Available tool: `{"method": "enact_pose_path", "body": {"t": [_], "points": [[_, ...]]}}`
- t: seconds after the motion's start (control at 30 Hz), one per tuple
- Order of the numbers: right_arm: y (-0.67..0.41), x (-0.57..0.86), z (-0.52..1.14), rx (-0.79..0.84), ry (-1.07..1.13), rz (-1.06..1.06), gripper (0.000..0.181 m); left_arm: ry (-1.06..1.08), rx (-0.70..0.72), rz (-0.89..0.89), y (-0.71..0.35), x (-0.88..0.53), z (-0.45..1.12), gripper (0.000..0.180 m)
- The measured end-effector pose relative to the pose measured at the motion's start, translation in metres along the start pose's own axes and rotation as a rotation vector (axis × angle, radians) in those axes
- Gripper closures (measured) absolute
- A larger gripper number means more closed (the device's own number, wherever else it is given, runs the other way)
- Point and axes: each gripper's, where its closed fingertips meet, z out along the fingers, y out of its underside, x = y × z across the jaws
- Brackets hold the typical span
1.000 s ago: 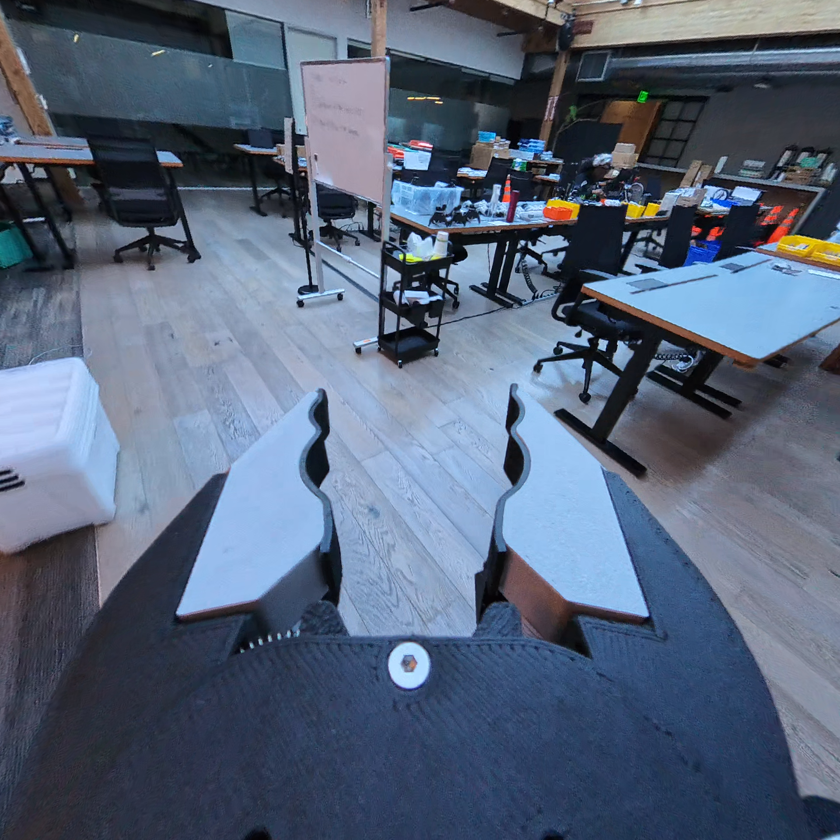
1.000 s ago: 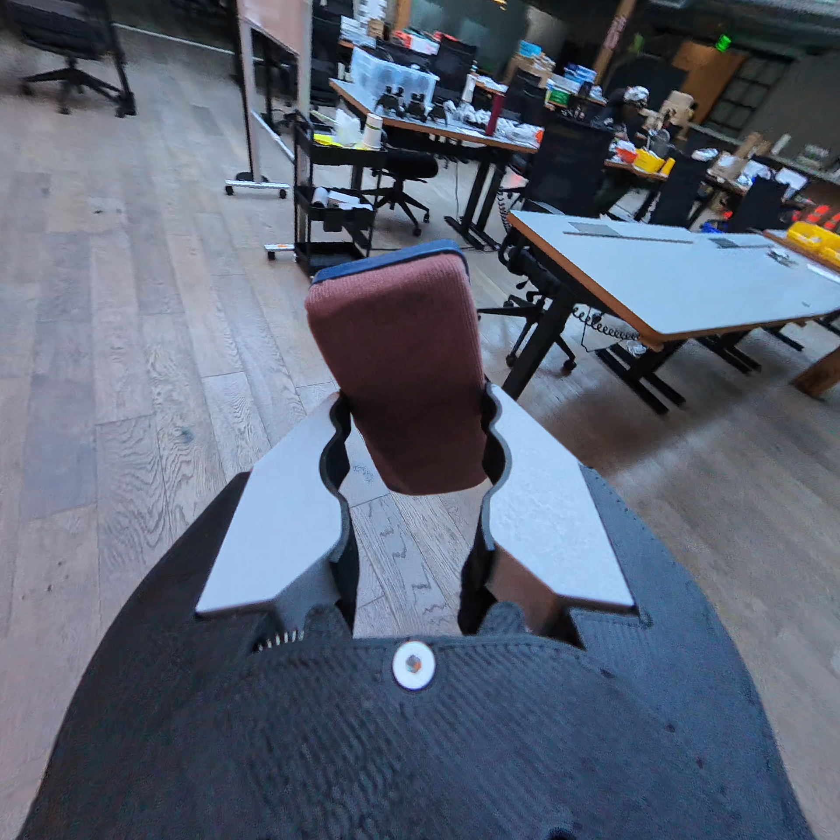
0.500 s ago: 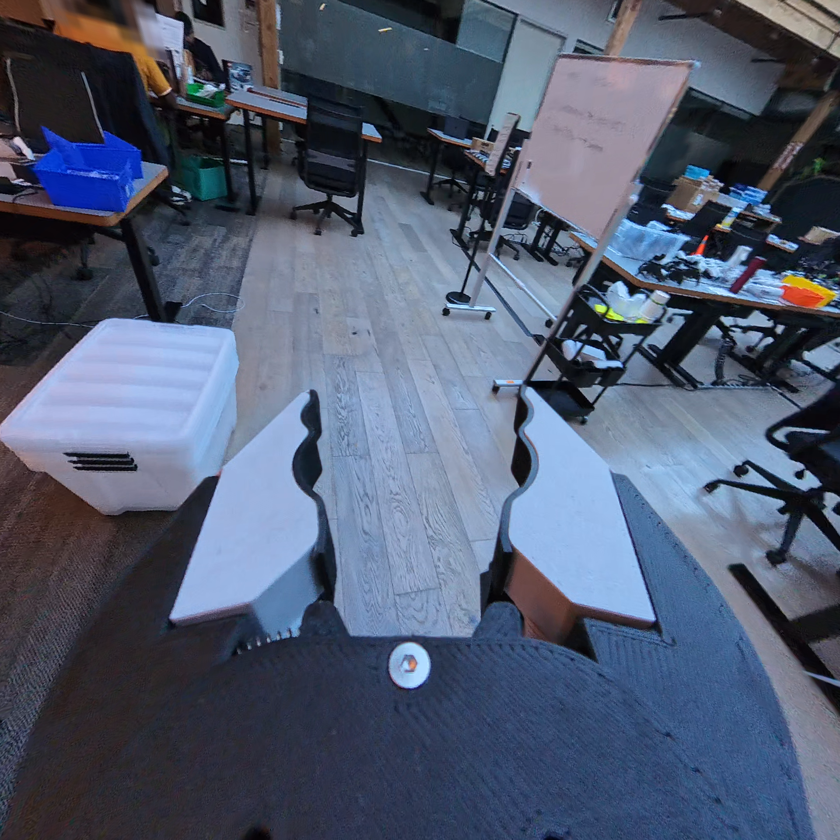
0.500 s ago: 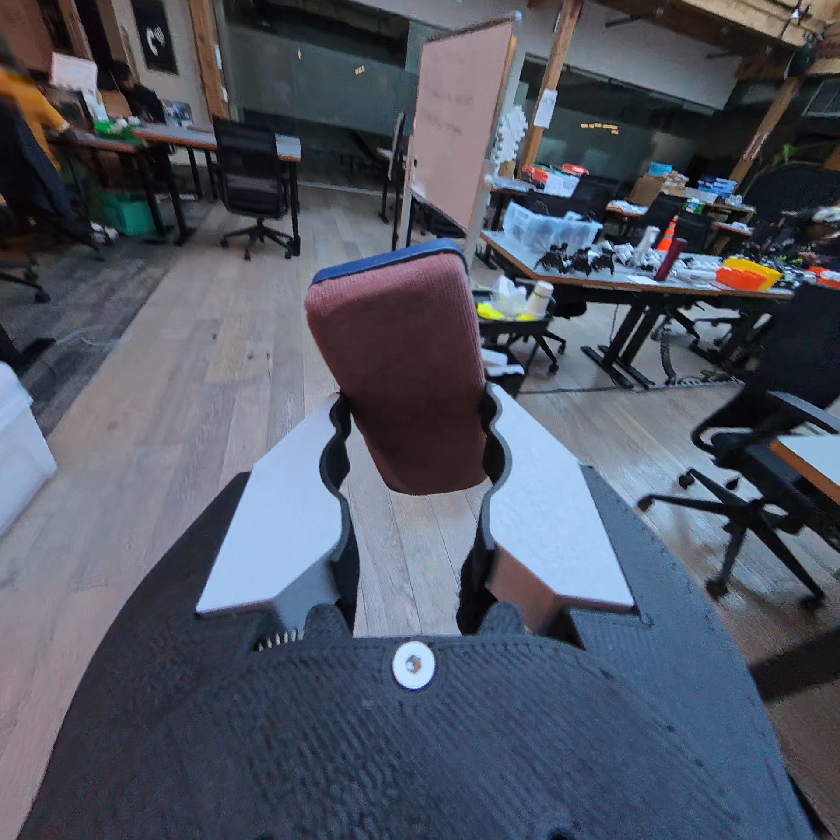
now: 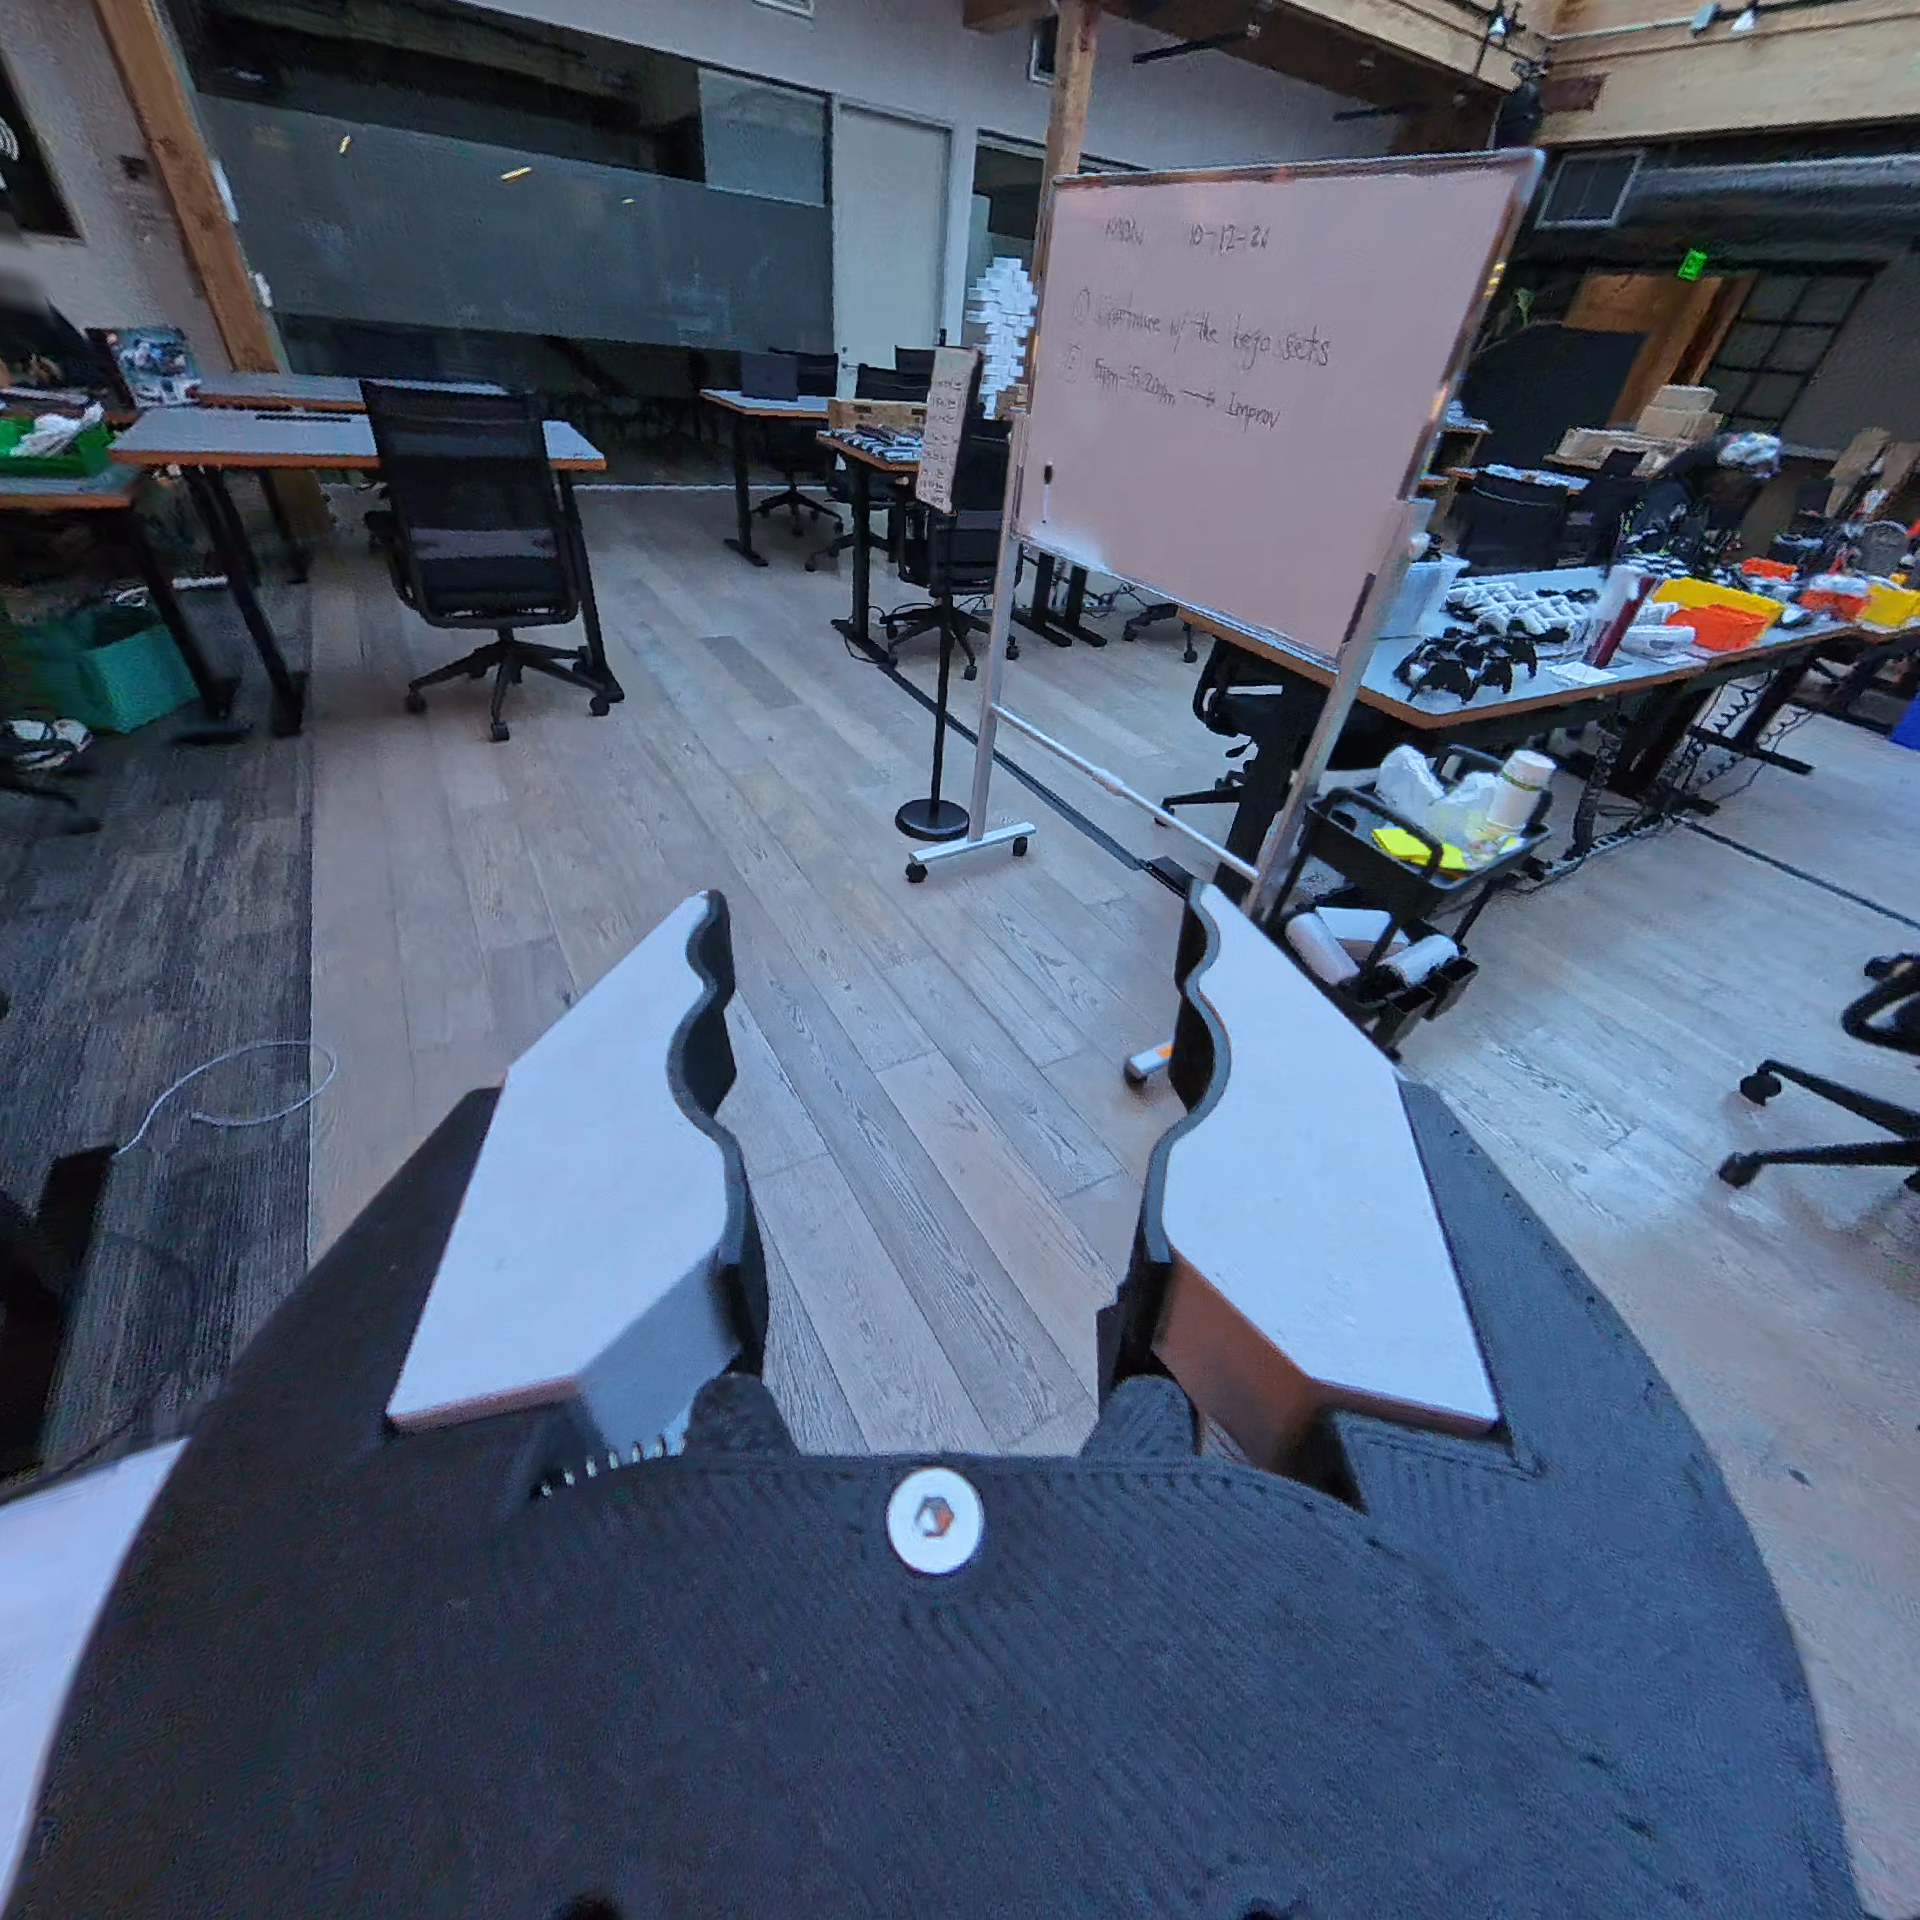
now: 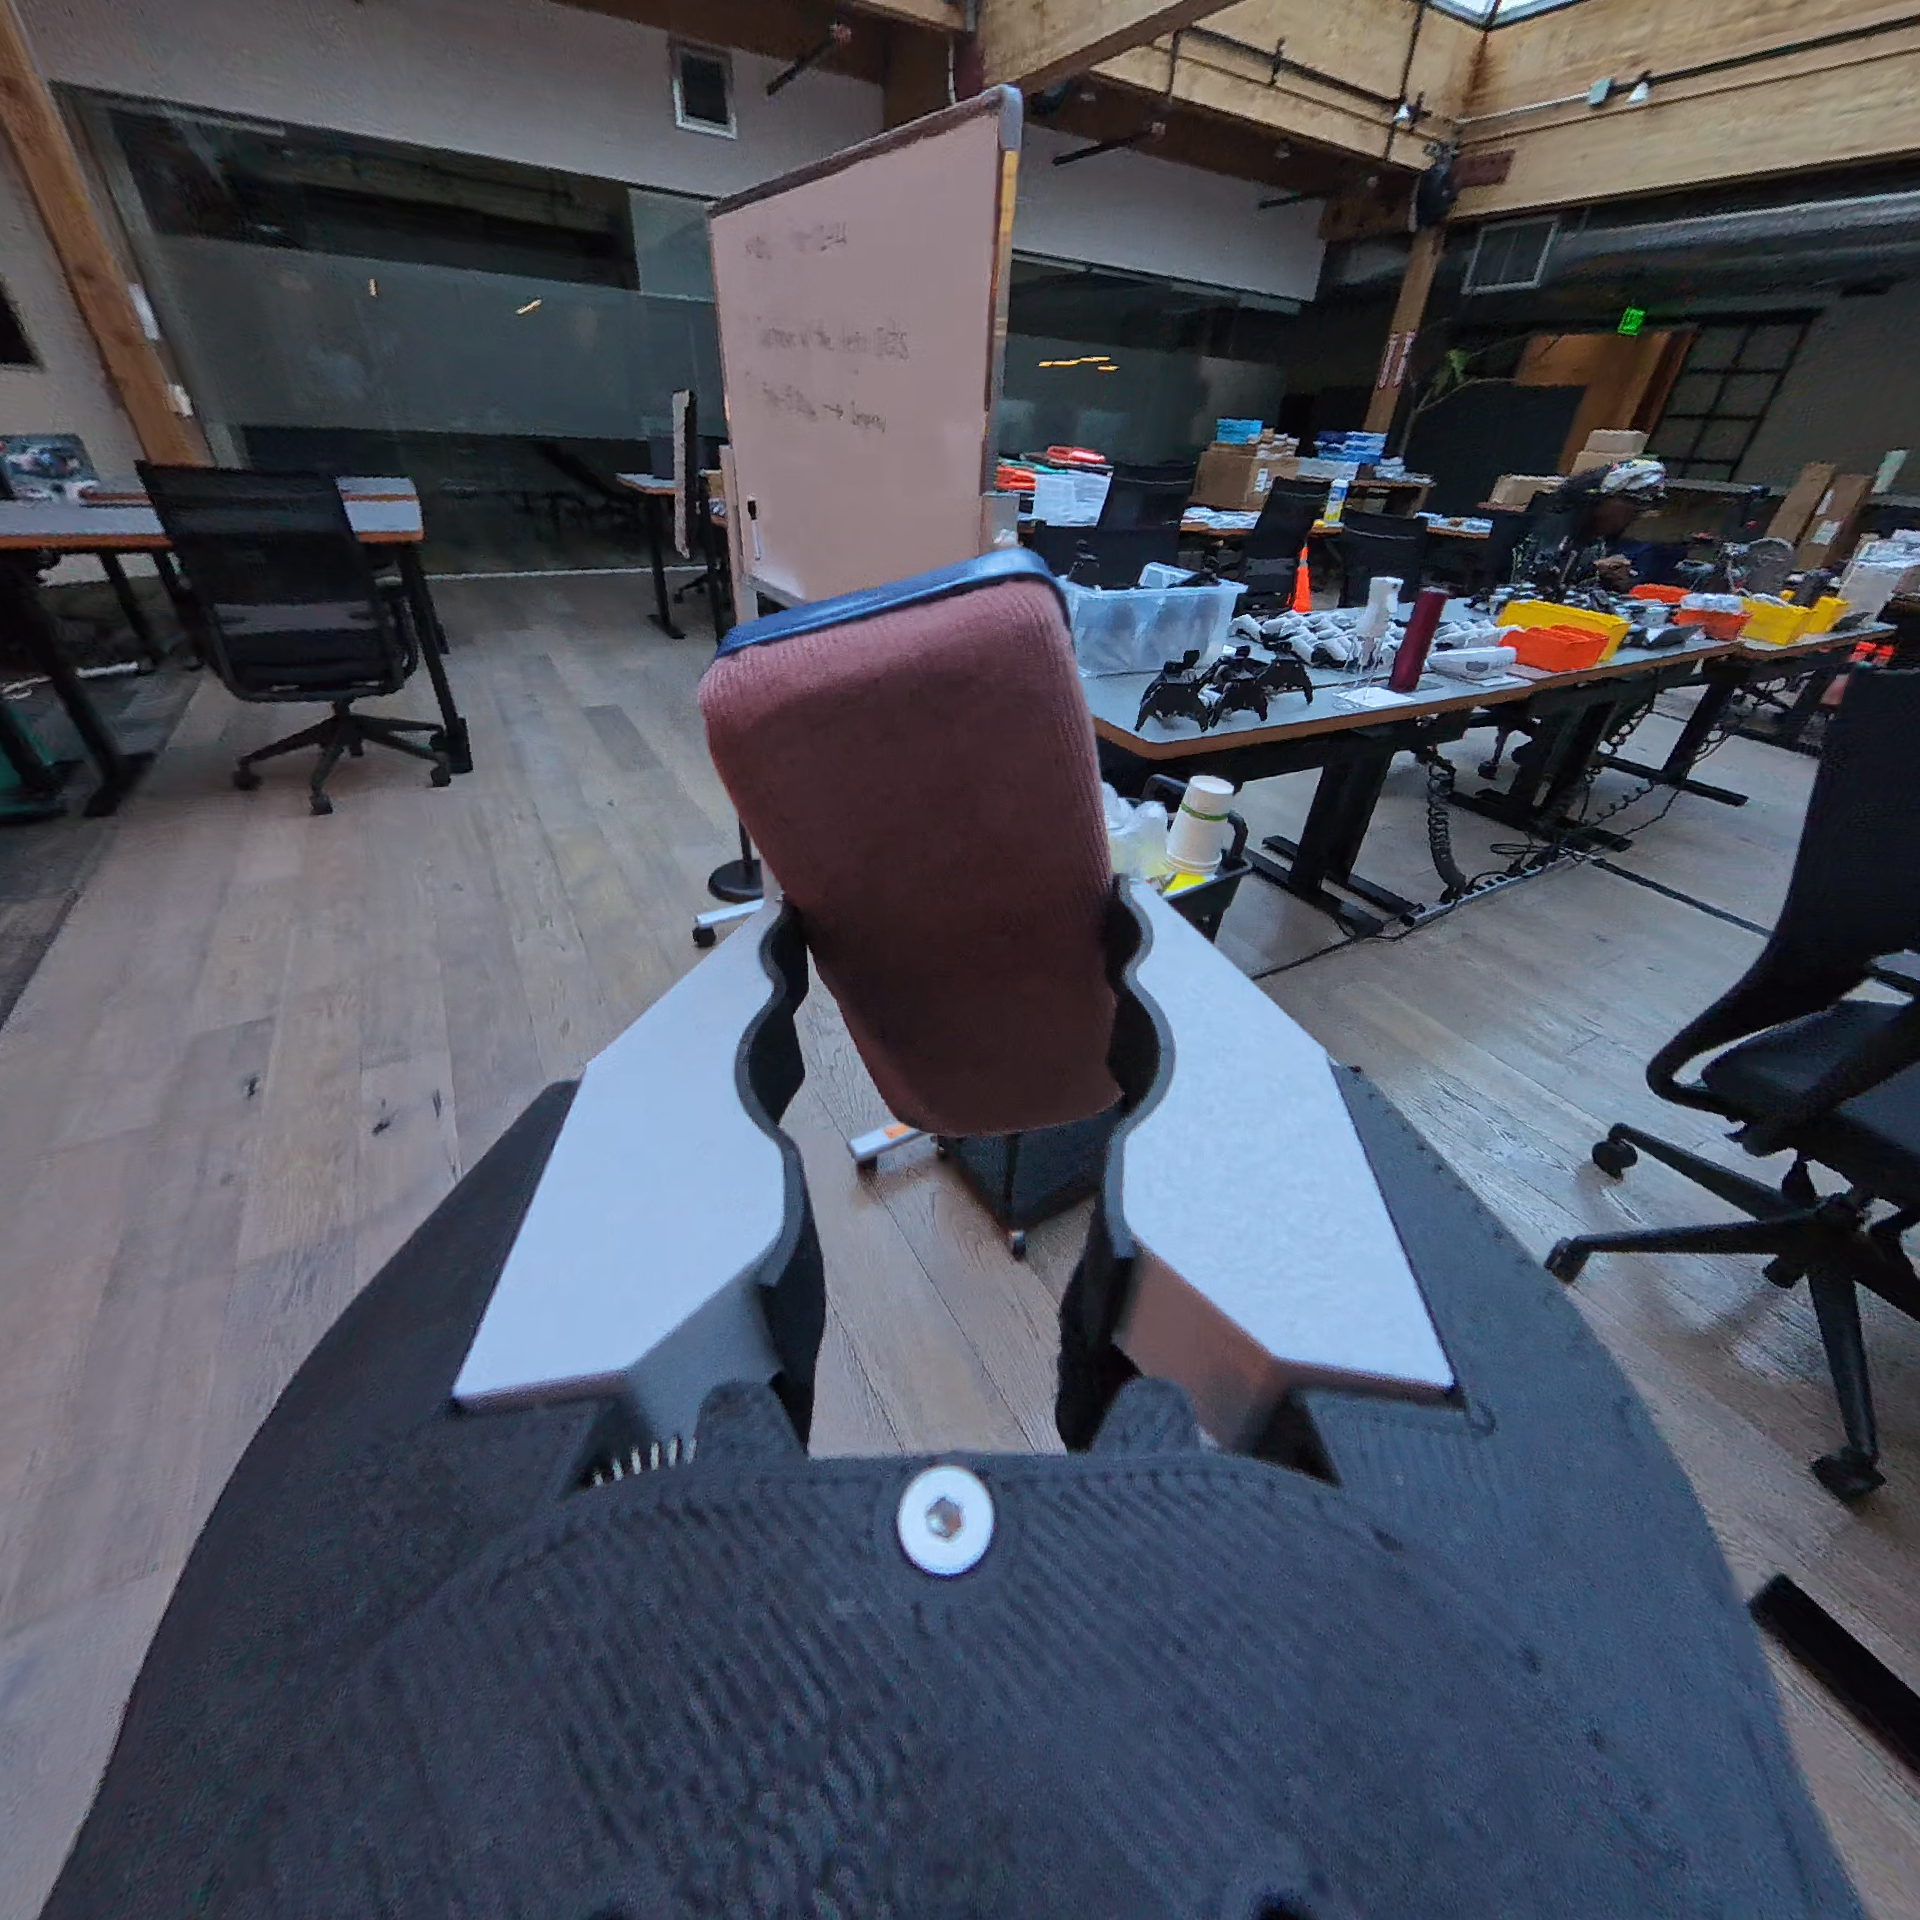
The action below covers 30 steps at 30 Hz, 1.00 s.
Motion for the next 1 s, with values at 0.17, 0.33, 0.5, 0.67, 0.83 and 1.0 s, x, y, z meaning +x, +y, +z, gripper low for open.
{"method": "enact_pose_path", "body": {"t": [0.17, 0.33, 0.5, 0.67, 0.83, 1.0], "points": [[-0.020, -0.046, 0.185, 0.099, 0.022, 0.010, 0.125, -0.063, 0.058, -0.086, -0.006, -0.079, 0.178, 0.096], [-0.067, -0.145, 0.395, 0.174, -0.027, 0.081, 0.125, -0.118, -0.031, -0.134, -0.006, -0.157, 0.316, 0.095], [-0.095, -0.263, 0.614, 0.201, -0.073, 0.048, 0.124, -0.270, -0.005, -0.132, -0.003, -0.260, 0.433, 0.097], [-0.089, -0.358, 0.795, 0.236, 0.032, 0.114, 0.125, -0.253, 0.033, -0.107, -0.023, -0.363, 0.601, 0.100], [-0.082, -0.418, 0.956, 0.171, 0.142, 0.150, 0.124, -0.117, 0.046, -0.056, -0.111, -0.427, 0.806, 0.098], [-0.071, -0.434, 1.105, 0.130, 0.274, 0.136, 0.124, 0.040, 0.109, 0.037, -0.184, -0.428, 1.011, 0.099]]}}
